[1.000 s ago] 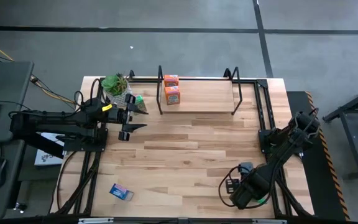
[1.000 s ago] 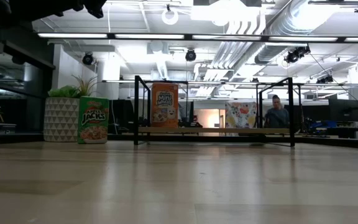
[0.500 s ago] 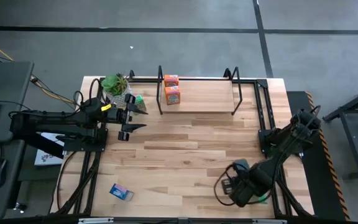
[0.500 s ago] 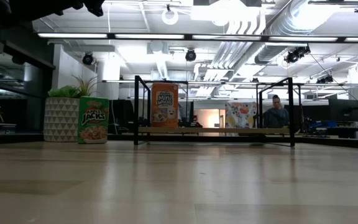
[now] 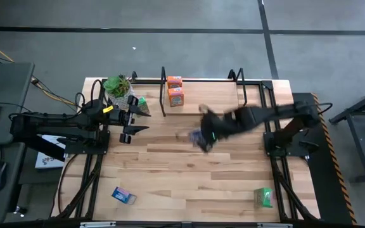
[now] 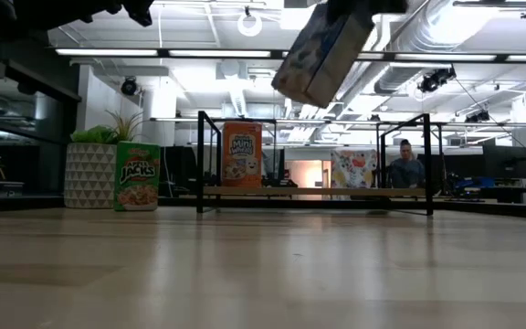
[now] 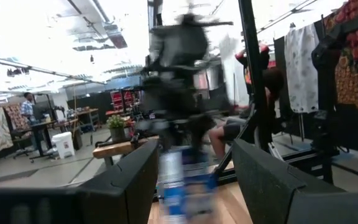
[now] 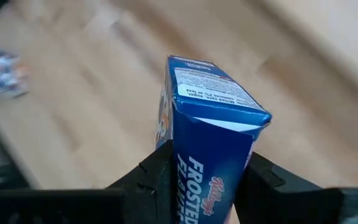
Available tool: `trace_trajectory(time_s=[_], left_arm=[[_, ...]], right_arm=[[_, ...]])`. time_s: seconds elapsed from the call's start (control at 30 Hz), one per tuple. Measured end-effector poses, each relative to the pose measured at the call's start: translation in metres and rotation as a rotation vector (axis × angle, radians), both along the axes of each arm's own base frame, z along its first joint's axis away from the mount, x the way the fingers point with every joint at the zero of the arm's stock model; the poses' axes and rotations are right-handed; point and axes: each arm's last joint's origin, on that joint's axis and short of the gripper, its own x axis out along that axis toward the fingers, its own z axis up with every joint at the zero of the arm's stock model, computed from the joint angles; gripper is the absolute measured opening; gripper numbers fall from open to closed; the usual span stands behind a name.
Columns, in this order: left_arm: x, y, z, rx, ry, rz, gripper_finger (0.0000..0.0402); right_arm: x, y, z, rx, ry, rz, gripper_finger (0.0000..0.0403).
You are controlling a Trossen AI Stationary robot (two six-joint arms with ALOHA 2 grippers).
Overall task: Stack cereal on shelf
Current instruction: Put the right blue cereal box on the shelf
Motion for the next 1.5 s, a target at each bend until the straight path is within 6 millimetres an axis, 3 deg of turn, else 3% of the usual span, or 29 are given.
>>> trace_trajectory(time_s=[0.2,0.43,0.7,0.93,1.2,1.5], left_arm=[[0.0,0.0,0.0,-0.034,0.007,-0.01,0.0192],[0.0,0.0,0.0,-0.054,0.011,-0.015,0.0192],[0.0,0.0,0.0,-0.045,0.01,-0.012,0.0192],[0.0,0.0,0.0,-0.045,0.01,-0.012,0.0192],[0.0,0.0,-0.001,-0.039,0.022,-0.009,0.0192],[0.001,0.0,-0.004,-0.05,0.046,-0.01,0.0192]], right_arm=[[-0.002,-0.091,0.014,-0.191,0.055,0.046,0.0119],[0.002,-0.151,-0.004,-0.313,0.201,0.18,0.0119],[0.038,-0.189,-0.046,-0.449,0.461,0.383,0.0119],[0.072,-0.217,-0.052,-0.459,0.532,0.483,0.0119],[0.096,-0.229,-0.058,-0.473,0.532,0.623,0.0119],[0.1,-0.23,-0.07,-0.475,0.573,0.677,0.0119]])
